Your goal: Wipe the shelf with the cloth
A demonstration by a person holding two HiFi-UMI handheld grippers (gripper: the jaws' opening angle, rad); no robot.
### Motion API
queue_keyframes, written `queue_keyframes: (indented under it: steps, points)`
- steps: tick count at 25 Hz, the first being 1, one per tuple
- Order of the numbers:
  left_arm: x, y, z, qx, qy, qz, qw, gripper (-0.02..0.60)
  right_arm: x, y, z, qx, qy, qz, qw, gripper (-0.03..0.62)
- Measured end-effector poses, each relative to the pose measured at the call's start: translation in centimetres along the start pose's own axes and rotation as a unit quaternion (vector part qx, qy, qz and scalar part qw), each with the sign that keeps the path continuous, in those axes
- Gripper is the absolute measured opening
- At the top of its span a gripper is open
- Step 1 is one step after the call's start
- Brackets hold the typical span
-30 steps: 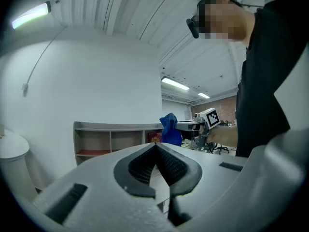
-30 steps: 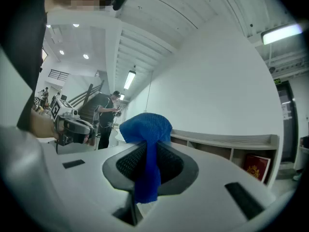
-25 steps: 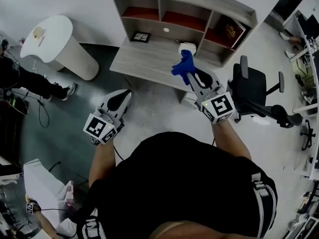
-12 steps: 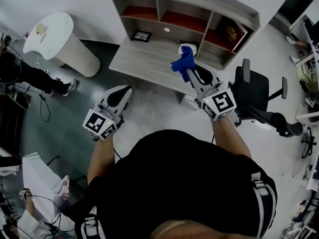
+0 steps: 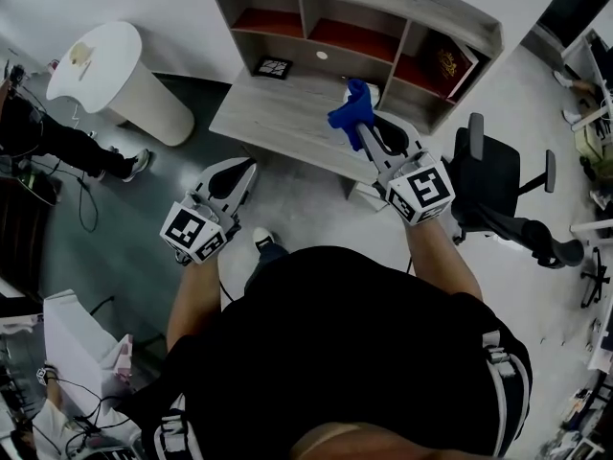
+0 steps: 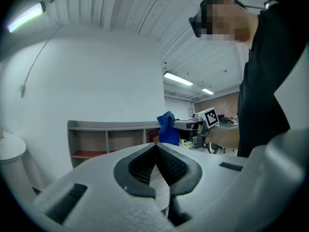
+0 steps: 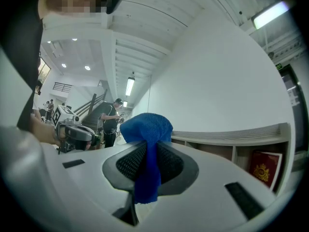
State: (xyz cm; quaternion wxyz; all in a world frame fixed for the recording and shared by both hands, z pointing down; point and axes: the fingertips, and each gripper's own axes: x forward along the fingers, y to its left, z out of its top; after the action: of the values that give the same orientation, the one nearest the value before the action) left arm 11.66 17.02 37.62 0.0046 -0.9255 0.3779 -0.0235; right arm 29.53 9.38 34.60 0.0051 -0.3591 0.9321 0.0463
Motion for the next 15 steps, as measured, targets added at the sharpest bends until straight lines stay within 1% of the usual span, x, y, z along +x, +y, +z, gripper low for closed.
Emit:
queue_keyframes:
  steps: [3, 6, 11, 15]
  points:
    - [0.2, 0.2, -0.4, -0.001, -0.003, -0.005, 1.0000, 0.017, 0.3, 0.2, 0.0, -0.002, 0.001, 0.001, 1.000, 0.058]
    - [0.3, 0.7, -0.8, -0.001, -0.006, -0.018, 0.9998, 0.017, 0.7, 0.3, 0.1, -0.009, 0.007, -0.008, 1.000, 0.058]
    - [-1.5, 3.9, -1.0, 0.000, -0.008, -0.016, 0.9998, 0.017, 3.8, 1.9, -0.6, -0.004, 0.011, -0.011, 1.000, 0.058]
    - [-2.0, 6.7, -1.8, -0.013, -0.005, -0.021, 0.9997, 0.017, 6.1, 2.5, -0.7, -0.005, 0.012, -0.015, 1.000, 0.058]
